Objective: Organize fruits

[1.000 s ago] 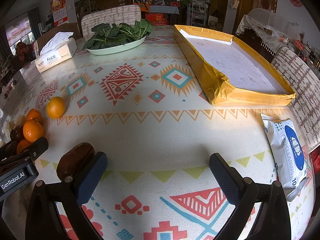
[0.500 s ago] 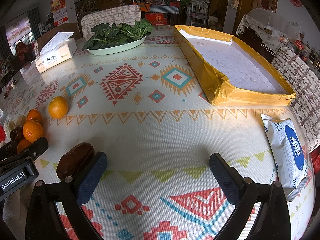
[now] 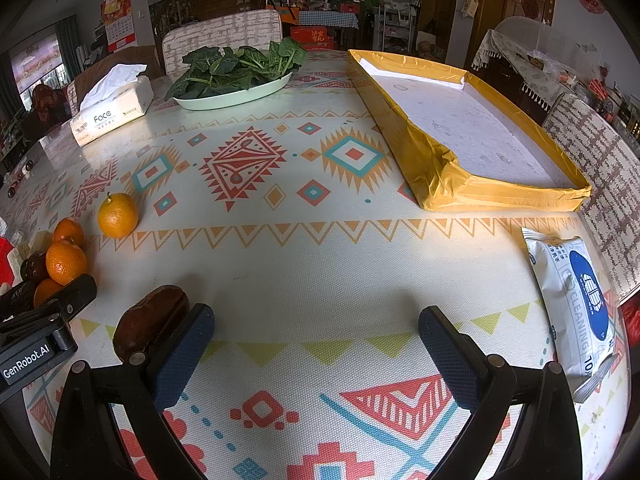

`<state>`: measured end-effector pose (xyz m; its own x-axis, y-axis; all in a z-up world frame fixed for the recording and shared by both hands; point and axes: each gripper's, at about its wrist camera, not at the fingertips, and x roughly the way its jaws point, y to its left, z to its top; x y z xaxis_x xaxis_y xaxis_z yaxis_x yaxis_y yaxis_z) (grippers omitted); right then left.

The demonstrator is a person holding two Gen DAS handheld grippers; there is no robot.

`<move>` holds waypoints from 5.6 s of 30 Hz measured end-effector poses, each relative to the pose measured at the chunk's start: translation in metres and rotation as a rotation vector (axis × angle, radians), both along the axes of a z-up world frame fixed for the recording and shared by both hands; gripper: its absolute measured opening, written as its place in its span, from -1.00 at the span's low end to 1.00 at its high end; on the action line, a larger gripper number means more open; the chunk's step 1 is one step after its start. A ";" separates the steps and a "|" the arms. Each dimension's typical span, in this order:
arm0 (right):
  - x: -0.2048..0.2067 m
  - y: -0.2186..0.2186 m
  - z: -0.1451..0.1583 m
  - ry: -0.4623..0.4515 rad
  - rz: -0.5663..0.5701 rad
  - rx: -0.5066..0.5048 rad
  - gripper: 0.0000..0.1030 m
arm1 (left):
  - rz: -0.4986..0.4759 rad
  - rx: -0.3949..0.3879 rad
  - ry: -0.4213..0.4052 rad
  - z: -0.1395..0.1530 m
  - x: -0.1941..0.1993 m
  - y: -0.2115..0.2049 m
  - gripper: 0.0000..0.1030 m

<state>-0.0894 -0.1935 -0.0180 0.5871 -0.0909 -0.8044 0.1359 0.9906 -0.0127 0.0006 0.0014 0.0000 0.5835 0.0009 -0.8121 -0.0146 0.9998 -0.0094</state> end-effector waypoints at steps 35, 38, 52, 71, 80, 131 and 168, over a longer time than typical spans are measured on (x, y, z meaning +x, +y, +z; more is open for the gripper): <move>0.002 -0.001 0.000 0.001 -0.027 0.002 1.00 | -0.013 -0.001 0.009 0.002 -0.003 0.001 1.00; 0.002 -0.001 0.000 0.001 -0.027 0.002 1.00 | -0.024 0.001 0.017 0.003 -0.005 0.000 1.00; 0.005 -0.004 0.001 0.003 -0.020 0.002 1.00 | -0.096 -0.058 0.007 0.014 -0.037 0.017 1.00; -0.017 -0.010 0.016 -0.086 -0.006 0.048 0.93 | 0.004 -0.399 -0.288 0.071 -0.173 0.195 1.00; -0.037 -0.008 0.024 -0.182 0.063 0.199 0.26 | -0.075 -0.289 -0.195 0.052 -0.167 0.154 0.17; -0.027 0.031 0.015 -0.130 0.207 0.273 -0.37 | -0.175 -0.235 -0.179 0.035 -0.115 0.083 -0.41; -0.114 0.152 0.011 -0.034 0.545 0.246 -0.11 | 0.272 -0.358 -0.251 0.044 -0.171 0.301 -0.25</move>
<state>-0.2033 -0.0416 -0.0066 0.5224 0.4169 -0.7438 -0.3966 0.8910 0.2209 -0.1700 0.3021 0.0437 0.7775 -0.0723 -0.6247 -0.2275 0.8937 -0.3866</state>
